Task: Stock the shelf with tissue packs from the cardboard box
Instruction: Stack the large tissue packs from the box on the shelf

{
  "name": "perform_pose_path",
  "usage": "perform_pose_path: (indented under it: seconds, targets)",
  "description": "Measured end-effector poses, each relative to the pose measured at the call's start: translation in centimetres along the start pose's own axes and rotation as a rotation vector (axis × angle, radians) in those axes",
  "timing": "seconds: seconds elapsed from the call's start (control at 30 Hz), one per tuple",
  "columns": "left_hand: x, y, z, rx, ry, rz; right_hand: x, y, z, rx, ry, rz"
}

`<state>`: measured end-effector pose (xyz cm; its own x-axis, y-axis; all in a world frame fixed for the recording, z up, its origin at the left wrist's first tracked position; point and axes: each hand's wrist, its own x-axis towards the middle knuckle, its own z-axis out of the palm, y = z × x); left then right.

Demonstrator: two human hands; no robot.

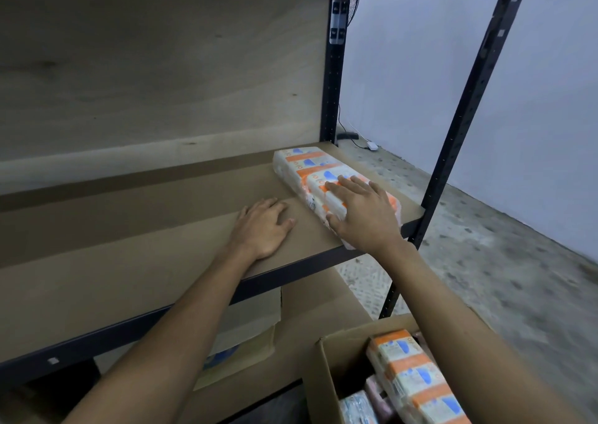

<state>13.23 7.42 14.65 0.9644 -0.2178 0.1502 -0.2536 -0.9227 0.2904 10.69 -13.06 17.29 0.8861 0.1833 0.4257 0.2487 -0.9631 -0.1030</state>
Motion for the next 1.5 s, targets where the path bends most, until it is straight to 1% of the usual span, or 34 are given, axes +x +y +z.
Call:
perform_pose_path:
  seconds: [0.3, 0.6, 0.93, 1.13, 1.5]
  targets:
    - [3.5, 1.6, 0.9, -0.005, 0.011, 0.003, 4.7, 3.2, 2.2, -0.003, 0.052, 0.029]
    - [5.8, 1.9, 1.9, 0.025, 0.014, 0.001, 9.0, 6.9, 3.4, 0.010, 0.023, 0.010]
    - [6.3, 1.6, 2.6, 0.042, 0.055, -0.002, 12.3, 8.6, 4.8, -0.006, 0.004, 0.010]
    - [6.5, 1.6, 2.8, 0.043, 0.069, 0.007, 13.3, 9.1, 5.1, 0.055, 0.019, 0.004]
    - [6.3, 1.8, 2.7, 0.050, 0.084, -0.006, 12.5, 8.9, 4.7, 0.042, 0.015, -0.013]
